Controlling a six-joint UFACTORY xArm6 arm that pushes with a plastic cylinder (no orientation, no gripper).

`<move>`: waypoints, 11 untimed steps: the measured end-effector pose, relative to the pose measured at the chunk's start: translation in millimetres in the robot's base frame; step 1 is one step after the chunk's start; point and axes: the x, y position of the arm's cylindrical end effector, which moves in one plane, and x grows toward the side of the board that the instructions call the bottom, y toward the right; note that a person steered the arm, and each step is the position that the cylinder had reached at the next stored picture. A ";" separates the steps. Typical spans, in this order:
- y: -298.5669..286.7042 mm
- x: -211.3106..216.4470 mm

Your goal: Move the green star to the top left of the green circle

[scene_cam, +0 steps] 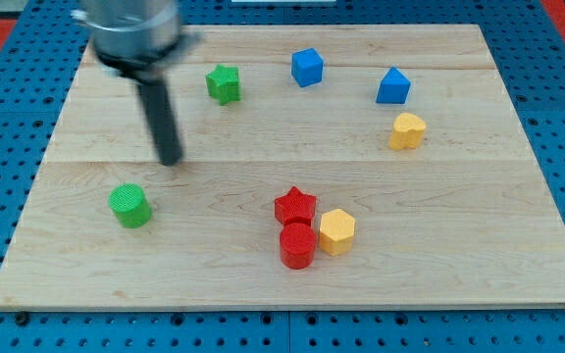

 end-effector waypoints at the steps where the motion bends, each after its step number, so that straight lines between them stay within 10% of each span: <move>1: -33.7 34.4; 3: 14.0 92.6; 4: 131.8 101.3; 9: 127.8 -141.5; 11: 102.6 -106.9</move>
